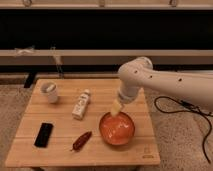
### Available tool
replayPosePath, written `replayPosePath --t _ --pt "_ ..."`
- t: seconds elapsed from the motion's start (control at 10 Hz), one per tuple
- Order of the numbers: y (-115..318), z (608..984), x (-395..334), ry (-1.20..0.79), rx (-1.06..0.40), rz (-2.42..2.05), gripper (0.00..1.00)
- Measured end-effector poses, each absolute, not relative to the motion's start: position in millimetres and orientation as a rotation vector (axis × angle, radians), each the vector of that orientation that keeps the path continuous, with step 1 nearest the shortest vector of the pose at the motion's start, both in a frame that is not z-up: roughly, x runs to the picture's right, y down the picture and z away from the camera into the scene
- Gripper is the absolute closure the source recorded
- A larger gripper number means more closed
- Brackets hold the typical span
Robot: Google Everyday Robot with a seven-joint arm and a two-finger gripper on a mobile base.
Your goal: Move the arm in a circular motion
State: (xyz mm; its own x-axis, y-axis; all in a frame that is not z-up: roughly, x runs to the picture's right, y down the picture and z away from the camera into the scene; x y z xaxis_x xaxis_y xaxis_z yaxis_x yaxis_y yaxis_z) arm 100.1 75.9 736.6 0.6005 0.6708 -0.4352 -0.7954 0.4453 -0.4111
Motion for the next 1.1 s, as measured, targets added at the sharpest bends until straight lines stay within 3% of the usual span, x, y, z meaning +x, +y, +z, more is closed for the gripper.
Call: replayPosePath --t 0.3,0.6,0.8,1.1 --pt "23.0 790.4 98.4 0.244 -0.589 0.926 0.20" --pt "-20.4 825.8 41.0 0.229 -0.561 0.878 0.20" --pt "-33.8 830.9 3.0 0.208 -0.544 0.825 0.20" --pt "-23.7 805.7 -50.5 0.135 -0.536 0.698 0.20"
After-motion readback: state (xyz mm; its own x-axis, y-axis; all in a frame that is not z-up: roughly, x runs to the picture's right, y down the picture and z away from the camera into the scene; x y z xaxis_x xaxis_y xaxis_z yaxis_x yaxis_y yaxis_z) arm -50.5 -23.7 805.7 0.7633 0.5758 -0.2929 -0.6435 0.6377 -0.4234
